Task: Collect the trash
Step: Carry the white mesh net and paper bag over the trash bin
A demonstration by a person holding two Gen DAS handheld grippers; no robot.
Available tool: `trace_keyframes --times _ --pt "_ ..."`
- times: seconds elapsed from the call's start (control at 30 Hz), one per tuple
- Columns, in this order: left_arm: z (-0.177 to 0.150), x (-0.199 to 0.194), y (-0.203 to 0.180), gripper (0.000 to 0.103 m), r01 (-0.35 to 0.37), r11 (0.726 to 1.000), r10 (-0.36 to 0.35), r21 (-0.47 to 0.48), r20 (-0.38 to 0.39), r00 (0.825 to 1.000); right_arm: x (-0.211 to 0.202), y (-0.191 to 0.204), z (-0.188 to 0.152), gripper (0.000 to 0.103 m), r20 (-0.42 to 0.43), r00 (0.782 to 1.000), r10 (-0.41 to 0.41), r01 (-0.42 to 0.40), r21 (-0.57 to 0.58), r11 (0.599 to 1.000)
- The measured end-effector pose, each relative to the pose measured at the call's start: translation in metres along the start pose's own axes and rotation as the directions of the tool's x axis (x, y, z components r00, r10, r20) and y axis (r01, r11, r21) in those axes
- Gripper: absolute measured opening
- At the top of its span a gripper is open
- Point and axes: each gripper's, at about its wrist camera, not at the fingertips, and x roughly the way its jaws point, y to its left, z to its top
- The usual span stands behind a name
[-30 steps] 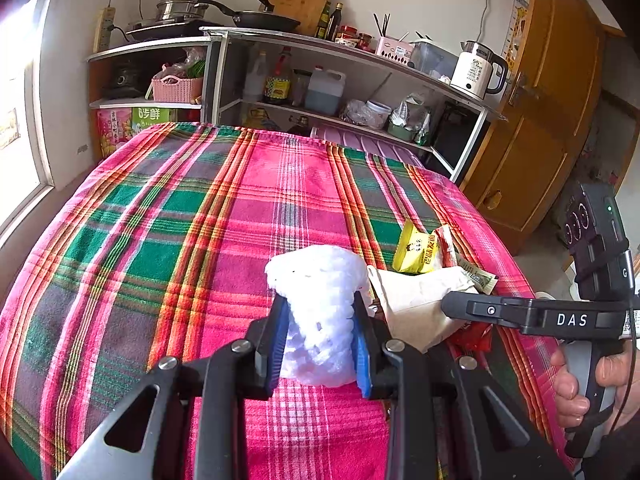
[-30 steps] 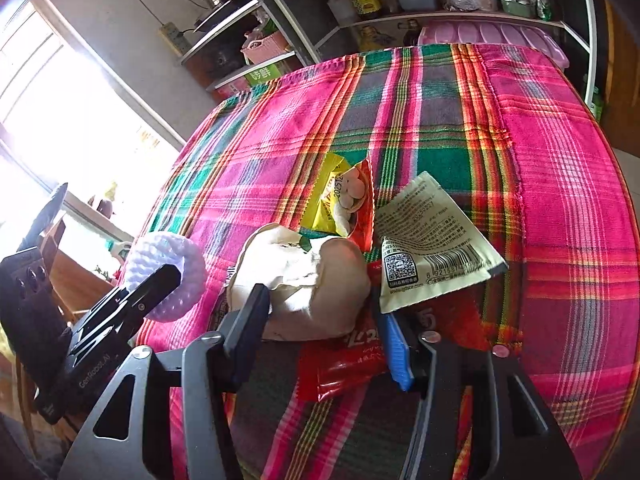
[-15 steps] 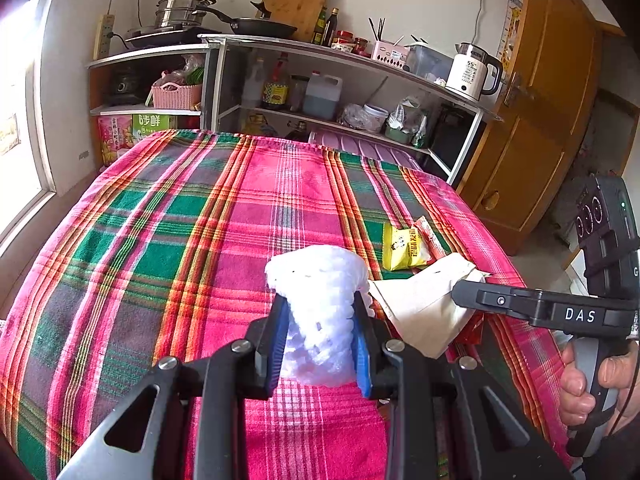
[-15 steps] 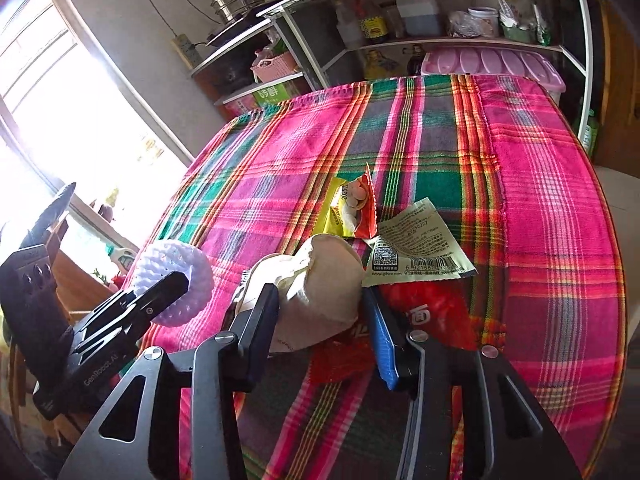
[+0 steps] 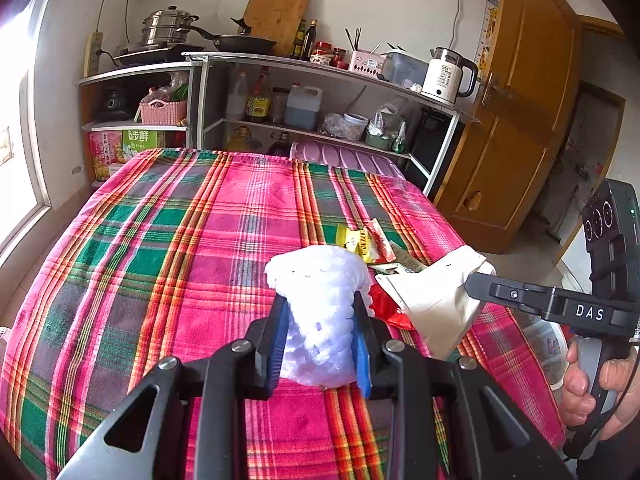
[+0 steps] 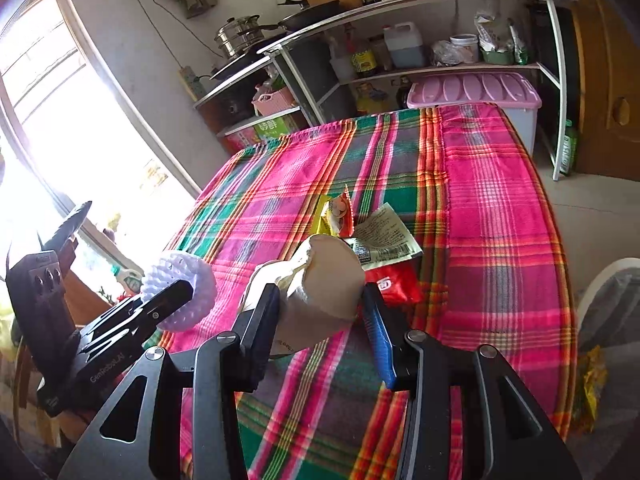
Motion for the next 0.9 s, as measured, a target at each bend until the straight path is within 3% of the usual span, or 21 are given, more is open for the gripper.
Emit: trace_keyframes --times 0.47,0.9 --pt "-0.010 -0.012 -0.077 0.030 0.101 0.991 -0.101 0.087 -0.004 0.995 -0.085 -0.037 -0.031 0.043 0.130 0.985 -0.116 0.108 0.072 0.992" --pt "-0.017 0.001 -0.152 0.030 0.193 0.967 -0.187 0.168 -0.051 0.981 -0.146 -0.090 -0.060 0.043 0.194 0.960 -0.202 0.165 0.191 0.968"
